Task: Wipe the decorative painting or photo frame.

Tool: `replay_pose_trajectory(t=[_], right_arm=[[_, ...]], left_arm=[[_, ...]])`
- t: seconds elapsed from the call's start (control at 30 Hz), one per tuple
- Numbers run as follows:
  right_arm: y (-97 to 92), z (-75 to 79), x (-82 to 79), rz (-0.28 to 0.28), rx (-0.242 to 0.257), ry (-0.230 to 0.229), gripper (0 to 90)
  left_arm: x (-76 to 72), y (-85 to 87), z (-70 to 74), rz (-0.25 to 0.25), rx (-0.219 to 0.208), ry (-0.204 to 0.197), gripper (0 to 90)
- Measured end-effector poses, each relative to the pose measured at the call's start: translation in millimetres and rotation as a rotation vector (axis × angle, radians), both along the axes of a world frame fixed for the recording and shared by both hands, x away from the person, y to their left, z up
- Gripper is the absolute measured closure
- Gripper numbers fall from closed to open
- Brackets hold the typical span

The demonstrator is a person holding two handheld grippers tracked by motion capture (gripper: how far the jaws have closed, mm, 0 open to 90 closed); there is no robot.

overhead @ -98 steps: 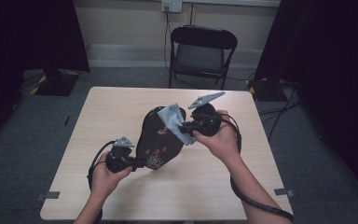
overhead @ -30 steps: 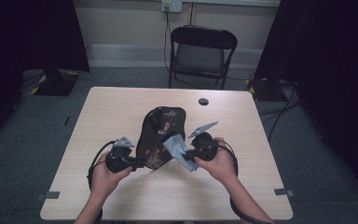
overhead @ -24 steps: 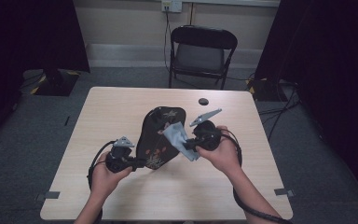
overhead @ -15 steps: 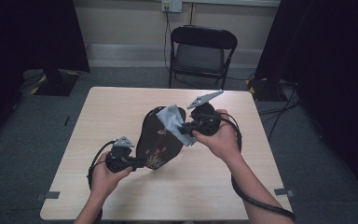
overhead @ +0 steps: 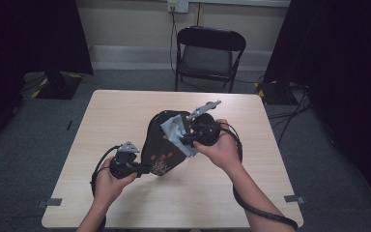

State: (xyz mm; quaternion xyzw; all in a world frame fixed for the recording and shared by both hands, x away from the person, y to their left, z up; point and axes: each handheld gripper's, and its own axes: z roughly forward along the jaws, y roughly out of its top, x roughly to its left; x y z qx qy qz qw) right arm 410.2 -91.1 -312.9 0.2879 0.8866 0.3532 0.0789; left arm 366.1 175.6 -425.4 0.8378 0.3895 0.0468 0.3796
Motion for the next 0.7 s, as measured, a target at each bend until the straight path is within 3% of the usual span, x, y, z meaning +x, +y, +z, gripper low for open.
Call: replay_pose_trajectory(t=[0.7], right_arm=[[-5.0,-98.8,-12.1,-0.004,-0.051,0.144,82.2]], left_arm=[[-0.1,0.1,0.0,-0.001,0.001,-0.001,78.6]])
